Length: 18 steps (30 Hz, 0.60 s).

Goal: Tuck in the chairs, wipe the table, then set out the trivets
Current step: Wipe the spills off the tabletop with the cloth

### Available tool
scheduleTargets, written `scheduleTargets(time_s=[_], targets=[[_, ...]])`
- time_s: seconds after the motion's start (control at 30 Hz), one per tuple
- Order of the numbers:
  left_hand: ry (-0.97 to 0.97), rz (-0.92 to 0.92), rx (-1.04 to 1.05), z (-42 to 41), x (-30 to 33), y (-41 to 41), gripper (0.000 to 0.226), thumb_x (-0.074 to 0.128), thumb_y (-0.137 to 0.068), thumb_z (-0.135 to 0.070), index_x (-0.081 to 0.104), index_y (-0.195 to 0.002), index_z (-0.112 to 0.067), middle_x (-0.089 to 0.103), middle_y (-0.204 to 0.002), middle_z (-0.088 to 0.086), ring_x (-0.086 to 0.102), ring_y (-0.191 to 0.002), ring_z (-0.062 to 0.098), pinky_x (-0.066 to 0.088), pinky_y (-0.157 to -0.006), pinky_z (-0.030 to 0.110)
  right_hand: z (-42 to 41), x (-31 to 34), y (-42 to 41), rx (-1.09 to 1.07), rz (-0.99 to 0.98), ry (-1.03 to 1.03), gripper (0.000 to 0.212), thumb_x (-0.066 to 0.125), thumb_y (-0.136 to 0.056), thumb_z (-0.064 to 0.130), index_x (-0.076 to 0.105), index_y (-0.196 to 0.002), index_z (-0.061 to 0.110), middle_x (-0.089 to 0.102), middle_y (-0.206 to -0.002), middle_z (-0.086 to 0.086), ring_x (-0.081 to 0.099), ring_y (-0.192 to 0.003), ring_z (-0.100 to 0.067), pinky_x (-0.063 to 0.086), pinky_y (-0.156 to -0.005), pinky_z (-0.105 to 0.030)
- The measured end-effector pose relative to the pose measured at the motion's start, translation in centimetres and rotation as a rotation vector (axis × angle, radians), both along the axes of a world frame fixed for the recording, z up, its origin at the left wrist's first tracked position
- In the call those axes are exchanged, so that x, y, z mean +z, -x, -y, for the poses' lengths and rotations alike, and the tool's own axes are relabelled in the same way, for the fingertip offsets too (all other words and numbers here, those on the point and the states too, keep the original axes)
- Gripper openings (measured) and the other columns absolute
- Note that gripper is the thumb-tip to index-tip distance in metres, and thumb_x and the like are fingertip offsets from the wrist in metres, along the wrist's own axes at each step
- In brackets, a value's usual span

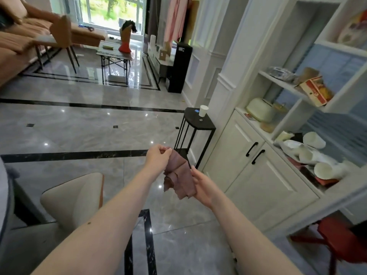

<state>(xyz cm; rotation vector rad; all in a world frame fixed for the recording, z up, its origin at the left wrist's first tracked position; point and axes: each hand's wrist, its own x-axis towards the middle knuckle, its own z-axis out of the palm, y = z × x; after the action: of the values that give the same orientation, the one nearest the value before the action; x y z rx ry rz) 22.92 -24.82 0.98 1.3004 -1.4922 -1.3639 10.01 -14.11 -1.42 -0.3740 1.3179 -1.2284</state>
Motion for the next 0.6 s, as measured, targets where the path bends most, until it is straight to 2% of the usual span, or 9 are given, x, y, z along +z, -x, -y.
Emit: scheduleTargets(time_s=[0.1, 0.2, 0.27, 0.33, 0.43, 0.6], targets=[[-0.012, 0.011, 0.104, 3.4, -0.6, 2.5, 0.009, 0.058, -0.092, -0.02, 0.06, -0.093, -0.011, 0.064, -0.101, 0.011, 0.06, -0.098, 0.027, 0.05, -0.087, 0.038, 3.8, -0.2, 2.2, 0.096, -0.032, 0.035, 0.041, 0.045, -0.099, 0.033, 0.058, -0.126, 0.005, 0.064, -0.121, -0.017, 0.062, -0.11, -0.026, 0.054, -0.085, -0.033], [-0.032, 0.047, 0.27, 6.9, -1.3, 4.1, 0.017, 0.056, -0.092, -0.017, 0.061, -0.102, -0.004, 0.063, -0.106, 0.013, 0.059, -0.103, 0.028, 0.045, -0.087, 0.034, 8.1, -0.5, 4.4, 0.194, -0.042, 0.077, 0.048, 0.06, -0.091, 0.024, 0.05, -0.132, 0.002, 0.057, -0.13, -0.021, 0.059, -0.112, -0.027, 0.052, -0.089, -0.035], [-0.047, 0.061, 0.4, 10.1, -1.8, 4.9, 0.019, 0.056, -0.092, -0.015, 0.062, -0.103, 0.0, 0.063, -0.109, 0.016, 0.058, -0.106, 0.031, 0.043, -0.089, 0.032, 11.9, -0.7, 6.6, 0.231, 0.0, 0.062, 0.053, 0.063, -0.088, 0.011, 0.043, -0.136, 0.005, 0.057, -0.13, -0.018, 0.061, -0.109, -0.024, 0.055, -0.082, -0.032], [-0.092, 0.072, 0.495, 12.5, -2.4, 4.8, 0.021, 0.056, -0.092, -0.015, 0.063, -0.103, 0.002, 0.063, -0.112, 0.018, 0.057, -0.108, 0.032, 0.043, -0.093, 0.033, 14.6, 0.0, 7.7, 0.314, 0.006, 0.07, 0.054, 0.06, -0.086, -0.003, 0.042, -0.135, 0.009, 0.057, -0.125, -0.014, 0.063, -0.102, -0.021, 0.056, -0.074, -0.028], [-0.15, 0.076, 0.629, 15.3, -3.2, 4.1, 0.023, 0.057, -0.091, -0.017, 0.065, -0.103, 0.001, 0.065, -0.111, 0.018, 0.06, -0.107, 0.032, 0.046, -0.095, 0.036, 18.5, 0.8, 8.7, 0.438, -0.016, 0.105, 0.055, 0.053, -0.083, -0.019, 0.045, -0.13, 0.01, 0.057, -0.117, -0.014, 0.062, -0.099, -0.021, 0.057, -0.077, -0.027], [-0.212, 0.036, 0.779, 18.9, -3.7, 1.8, 0.016, 0.061, -0.087, -0.014, 0.061, -0.1, -0.005, 0.063, -0.103, 0.015, 0.063, -0.098, 0.031, 0.052, -0.088, 0.042, 26.0, 1.4, 7.0, 0.499, -0.062, 0.144, 0.046, 0.054, -0.082, -0.02, 0.049, -0.124, -0.001, 0.06, -0.099, -0.013, 0.062, -0.087, -0.02, 0.056, -0.074, -0.025]])
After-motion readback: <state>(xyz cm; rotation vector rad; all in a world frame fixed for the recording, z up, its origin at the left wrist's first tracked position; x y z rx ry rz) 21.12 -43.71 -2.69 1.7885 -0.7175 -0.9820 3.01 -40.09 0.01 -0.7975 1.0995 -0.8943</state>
